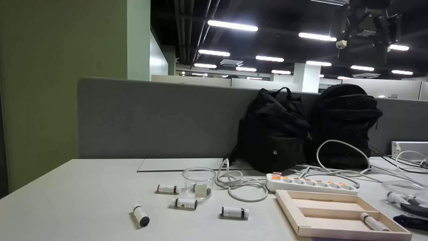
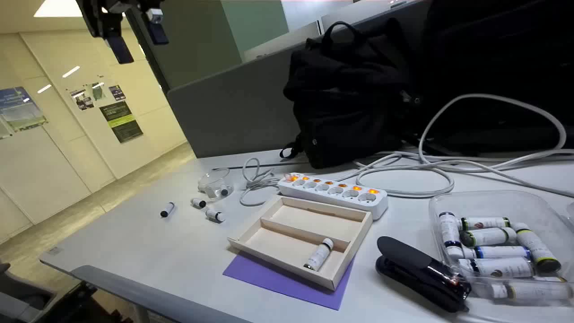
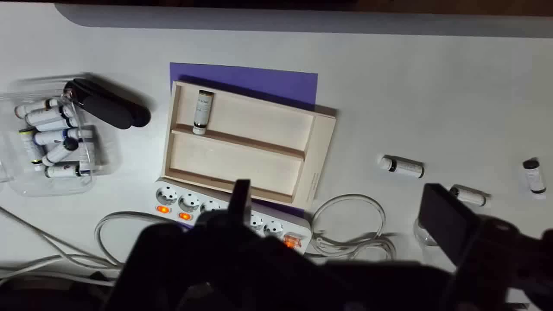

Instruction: Turn on the third switch from the right side of the adapter

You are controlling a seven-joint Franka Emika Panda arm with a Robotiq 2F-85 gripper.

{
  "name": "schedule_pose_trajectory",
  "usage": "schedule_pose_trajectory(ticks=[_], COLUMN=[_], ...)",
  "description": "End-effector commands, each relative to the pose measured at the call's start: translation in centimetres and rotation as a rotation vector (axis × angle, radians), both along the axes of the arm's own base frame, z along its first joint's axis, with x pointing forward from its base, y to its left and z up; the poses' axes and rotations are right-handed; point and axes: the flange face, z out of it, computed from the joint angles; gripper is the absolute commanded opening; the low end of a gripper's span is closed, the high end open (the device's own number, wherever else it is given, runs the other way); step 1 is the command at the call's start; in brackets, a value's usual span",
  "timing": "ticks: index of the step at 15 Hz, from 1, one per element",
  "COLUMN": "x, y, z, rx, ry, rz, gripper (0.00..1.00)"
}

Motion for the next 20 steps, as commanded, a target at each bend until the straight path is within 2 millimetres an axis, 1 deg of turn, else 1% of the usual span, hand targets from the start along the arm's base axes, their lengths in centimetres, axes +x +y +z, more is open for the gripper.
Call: schedule_pose_trajectory(ticks=[1,11,13,15,17,18,20], x=[0.0,0.0,2.3,5.4,9.0,11.0,13.9], y=[0.0,0.0,-0.7,-1.3,-2.2,-2.9,-4.2], z=[0.1,0.1,-0.2,-1.3,-3.0,-4.3,-6.8], rx=[0.0,0.0,-0.02,-0.026,-0.04,-0.038,-0.037], ry=[0.001,0.001,-0.078,-0.141,-0.215,-0.233,-0.236], rz=[0.0,0.0,-0.032,0.008,0.024,0.02,0.01], gripper=[1.0,1.0,1.0,1.0,1.0,1.0,1.0])
